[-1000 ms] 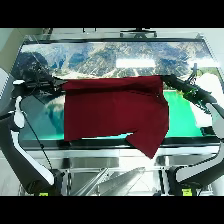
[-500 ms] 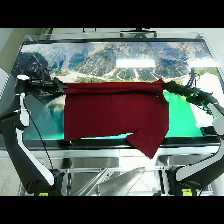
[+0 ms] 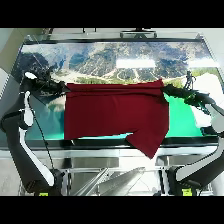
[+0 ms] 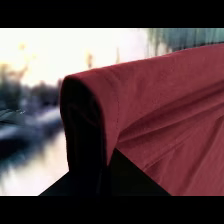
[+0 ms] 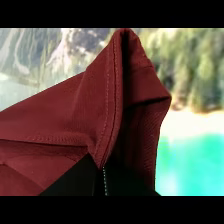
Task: Fold the shirts.
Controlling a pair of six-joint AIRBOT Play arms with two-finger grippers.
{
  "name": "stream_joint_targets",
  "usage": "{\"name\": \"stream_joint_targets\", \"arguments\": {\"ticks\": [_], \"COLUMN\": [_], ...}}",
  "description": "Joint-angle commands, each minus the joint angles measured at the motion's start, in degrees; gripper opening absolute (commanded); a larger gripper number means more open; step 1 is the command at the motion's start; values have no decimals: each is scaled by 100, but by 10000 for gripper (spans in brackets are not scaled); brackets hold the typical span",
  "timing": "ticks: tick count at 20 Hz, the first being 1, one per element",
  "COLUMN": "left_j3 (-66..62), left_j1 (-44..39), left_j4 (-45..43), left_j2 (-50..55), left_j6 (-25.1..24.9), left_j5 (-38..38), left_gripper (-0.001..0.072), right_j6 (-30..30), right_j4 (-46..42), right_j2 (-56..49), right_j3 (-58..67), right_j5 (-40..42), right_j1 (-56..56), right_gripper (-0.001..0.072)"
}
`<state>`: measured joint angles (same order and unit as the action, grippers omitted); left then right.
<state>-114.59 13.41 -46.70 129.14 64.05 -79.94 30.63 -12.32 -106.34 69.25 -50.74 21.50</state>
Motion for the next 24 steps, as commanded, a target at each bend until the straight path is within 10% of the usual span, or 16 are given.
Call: {"name": "stream_joint_targets", "arguments": {"ticks": [1,2,3,6,14,24], "left_j3": [2,-48,-192,-527,1410,7156], "left_j1": [-52,-52,-52,-22,715,774], "left_j4": [-131,-116,-90,103,-1082,-1764], "left_j2": [-7,-22,-24,-181,-2262,-4577], "left_j6": [-11,-11,17,74,695,155], "left_j5": [7,-103,-286,-896,-1635,977], "left_gripper": [26,128,248,248,244,245], "right_j6": [2,4,7,133,2667,3786], "right_j4": [-39,-15,-9,-118,-2098,-3508], "right_j2": [4,26,70,369,2411,5480], "right_j3": [9,9,9,20,-111,-2184], "right_j5": [-31,-35,-72,-70,-1086,-492], "right_j1": [-4,-4,-4,66,1097,1388], "right_gripper": [117,275,277,278,256,250]}}
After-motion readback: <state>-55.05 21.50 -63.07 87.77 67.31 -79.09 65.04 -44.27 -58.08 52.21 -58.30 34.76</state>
